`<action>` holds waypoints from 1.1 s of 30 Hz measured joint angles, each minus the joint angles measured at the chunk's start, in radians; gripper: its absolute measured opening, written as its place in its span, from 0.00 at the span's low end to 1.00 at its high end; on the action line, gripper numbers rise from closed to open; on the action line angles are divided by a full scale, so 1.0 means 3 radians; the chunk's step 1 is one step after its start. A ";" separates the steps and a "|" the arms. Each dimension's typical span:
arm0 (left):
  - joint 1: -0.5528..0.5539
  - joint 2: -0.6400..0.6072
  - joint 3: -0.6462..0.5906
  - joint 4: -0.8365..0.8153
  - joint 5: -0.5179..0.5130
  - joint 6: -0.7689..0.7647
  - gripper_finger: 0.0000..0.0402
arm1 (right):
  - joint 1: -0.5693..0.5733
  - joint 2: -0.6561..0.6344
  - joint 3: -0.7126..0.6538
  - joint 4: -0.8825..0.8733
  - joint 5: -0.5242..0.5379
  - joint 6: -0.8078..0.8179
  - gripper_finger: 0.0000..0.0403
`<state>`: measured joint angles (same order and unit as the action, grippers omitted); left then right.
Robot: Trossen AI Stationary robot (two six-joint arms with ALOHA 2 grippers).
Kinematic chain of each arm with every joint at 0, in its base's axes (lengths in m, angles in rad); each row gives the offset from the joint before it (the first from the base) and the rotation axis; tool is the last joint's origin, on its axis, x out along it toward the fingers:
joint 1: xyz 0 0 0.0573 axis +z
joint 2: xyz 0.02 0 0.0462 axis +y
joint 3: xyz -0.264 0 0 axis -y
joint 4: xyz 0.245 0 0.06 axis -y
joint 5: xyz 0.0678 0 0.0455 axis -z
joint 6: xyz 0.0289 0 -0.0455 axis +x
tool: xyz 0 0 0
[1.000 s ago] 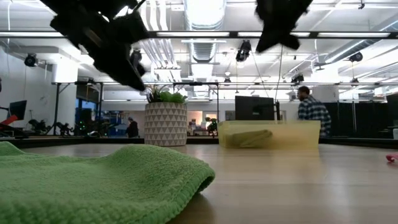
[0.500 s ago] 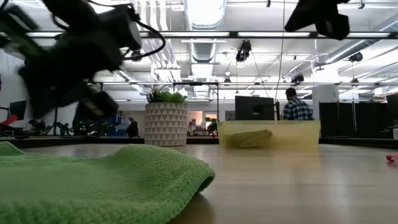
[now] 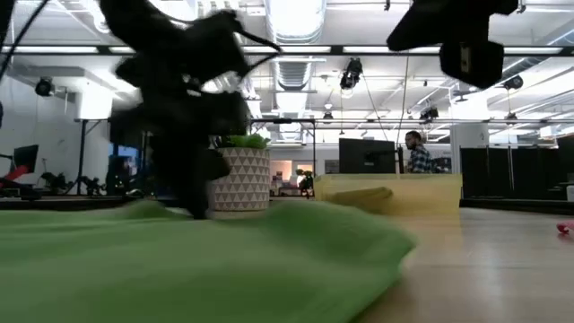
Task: Fold microfiber towels
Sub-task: Fold the green microfiber cloth
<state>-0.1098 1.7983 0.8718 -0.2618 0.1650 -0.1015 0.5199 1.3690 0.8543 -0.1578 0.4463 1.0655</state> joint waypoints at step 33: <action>0.0467 -0.1300 -0.0398 -0.0913 -0.0549 -0.0249 0.00 | -0.0863 0.1447 0.0134 0.0021 -0.0468 0.0641 0.32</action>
<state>0.0303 1.4082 0.7523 -0.5356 0.0003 -0.1763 0.2609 1.8031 0.8945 -0.1515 0.3058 1.2577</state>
